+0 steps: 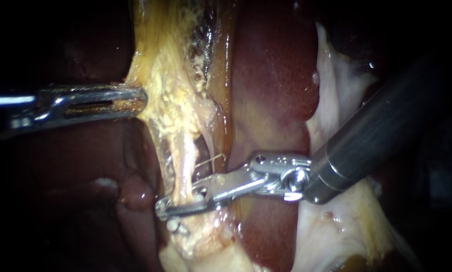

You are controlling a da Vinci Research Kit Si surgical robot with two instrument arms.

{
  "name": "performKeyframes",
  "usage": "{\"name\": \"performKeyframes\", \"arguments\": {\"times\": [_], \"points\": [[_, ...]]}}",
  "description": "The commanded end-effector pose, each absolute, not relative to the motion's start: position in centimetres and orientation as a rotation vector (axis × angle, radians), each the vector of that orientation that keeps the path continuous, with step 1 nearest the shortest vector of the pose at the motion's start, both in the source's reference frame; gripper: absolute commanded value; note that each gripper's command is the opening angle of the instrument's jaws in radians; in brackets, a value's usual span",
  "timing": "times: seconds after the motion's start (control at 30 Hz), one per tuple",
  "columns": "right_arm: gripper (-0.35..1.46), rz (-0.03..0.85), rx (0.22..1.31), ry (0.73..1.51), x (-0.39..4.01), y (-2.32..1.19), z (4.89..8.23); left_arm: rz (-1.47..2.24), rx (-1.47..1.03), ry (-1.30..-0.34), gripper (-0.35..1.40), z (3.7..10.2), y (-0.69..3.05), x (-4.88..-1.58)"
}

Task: Clipping second clip left tube

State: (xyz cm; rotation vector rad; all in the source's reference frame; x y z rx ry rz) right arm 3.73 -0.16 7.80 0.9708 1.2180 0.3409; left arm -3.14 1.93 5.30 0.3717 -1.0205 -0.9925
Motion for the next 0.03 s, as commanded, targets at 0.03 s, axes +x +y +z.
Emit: {"name": "performKeyframes", "arguments": {"times": [0.03], "points": [[-0.35,0.340,0.971,1.218,3.73,-0.16,7.80,-0.992,0.372,-1.021,-0.35,5.30,1.93,-3.14]]}}
